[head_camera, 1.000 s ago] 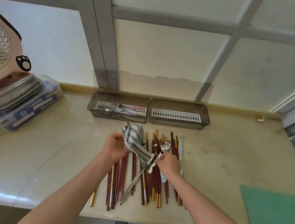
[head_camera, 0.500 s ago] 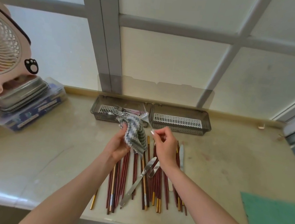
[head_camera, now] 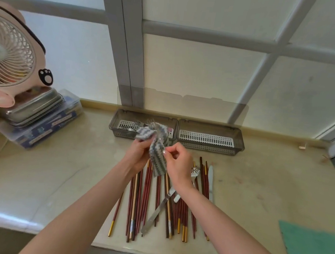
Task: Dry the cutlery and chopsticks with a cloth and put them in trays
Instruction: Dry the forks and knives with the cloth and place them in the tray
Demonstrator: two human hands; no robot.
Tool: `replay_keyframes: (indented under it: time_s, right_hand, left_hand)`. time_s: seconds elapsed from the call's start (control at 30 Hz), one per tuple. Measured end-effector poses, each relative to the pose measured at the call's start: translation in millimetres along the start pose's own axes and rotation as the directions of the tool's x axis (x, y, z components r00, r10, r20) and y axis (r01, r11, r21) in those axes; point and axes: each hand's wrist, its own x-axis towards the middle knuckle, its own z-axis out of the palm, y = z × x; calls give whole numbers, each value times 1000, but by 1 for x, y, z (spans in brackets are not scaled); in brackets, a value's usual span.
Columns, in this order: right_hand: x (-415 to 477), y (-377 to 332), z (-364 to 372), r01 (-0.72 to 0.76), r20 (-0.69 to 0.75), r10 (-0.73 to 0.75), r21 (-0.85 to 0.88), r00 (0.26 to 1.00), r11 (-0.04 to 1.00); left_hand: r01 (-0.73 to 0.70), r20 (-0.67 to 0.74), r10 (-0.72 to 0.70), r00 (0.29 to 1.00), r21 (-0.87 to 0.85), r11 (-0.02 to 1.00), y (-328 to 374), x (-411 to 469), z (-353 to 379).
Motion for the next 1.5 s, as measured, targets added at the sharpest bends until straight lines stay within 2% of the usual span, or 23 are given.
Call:
replay_keyframes:
  time_s: [0.1, 0.17, 0.3, 0.43, 0.5, 0.6, 0.63, 0.67, 0.73, 0.83, 0.97, 1.07, 1.17, 1.23, 1.4, 1.5]
  right_hand:
    - [-6, 1, 2, -40, 16, 41, -10, 999, 999]
    - [-8, 3, 1, -59, 26, 60, -34, 998, 998]
    - [-5, 3, -3, -55, 51, 62, -137, 997, 989]
    - [1, 1, -8, -66, 80, 81, -176, 994, 982]
    - [1, -1, -13, -77, 104, 99, -201, 990, 976]
    - [-1, 6, -27, -169, 34, 178, -177, 983, 970]
    - [0, 10, -33, -213, -20, 212, -117, 977, 970]
    - [2, 12, -39, -239, -59, 236, -38, 970, 970]
    - [8, 9, -46, -249, -71, 256, 97, 964, 964]
    - [13, -5, -40, -236, 21, 237, 208, 971, 949]
    - [6, -13, -20, -237, 123, 215, 208, 969, 949]
    - [-1, -13, -15, -291, 236, 229, 277, 944, 916]
    - [-4, -7, -20, -374, 457, 190, 356, 869, 856]
    - [-5, -2, -24, -398, 532, 155, 378, 832, 836]
    - [-2, -1, -28, -457, 616, 90, 470, 782, 755]
    - [1, -4, -25, -459, 582, 105, 504, 806, 732]
  left_hand:
    - [20, -146, 22, 989, 276, 961, 4, -1, 8]
    - [21, -217, 73, 973, 401, 916, 6, 1, 11]
    - [-28, -278, 206, 938, 531, 847, 11, 11, 7]
    - [17, -310, 205, 929, 587, 809, 17, 23, -1]
    - [20, -346, 218, 912, 570, 821, 21, 25, -4]
    - [-9, -508, 218, 834, 382, 924, 39, 28, -17]
    - [-18, -507, 203, 838, 347, 938, 46, 29, -23]
    - [5, -460, 175, 871, 364, 931, 49, 28, -27]
    - [80, -281, 57, 958, 454, 887, 44, 21, -22]
    - [121, -119, -77, 990, 433, 893, 26, 15, -5]
    - [63, -35, -54, 998, 381, 922, 15, 13, 9]
    - [45, -113, -2, 994, 376, 925, 13, 11, 14]
    - [27, -200, 33, 979, 291, 956, 21, 12, 9]
    - [36, -224, 25, 974, 266, 963, 26, 13, 7]
    - [57, -265, -16, 964, 145, 988, 28, 10, 12]
    - [54, -257, -19, 966, 131, 990, 26, 7, 15]
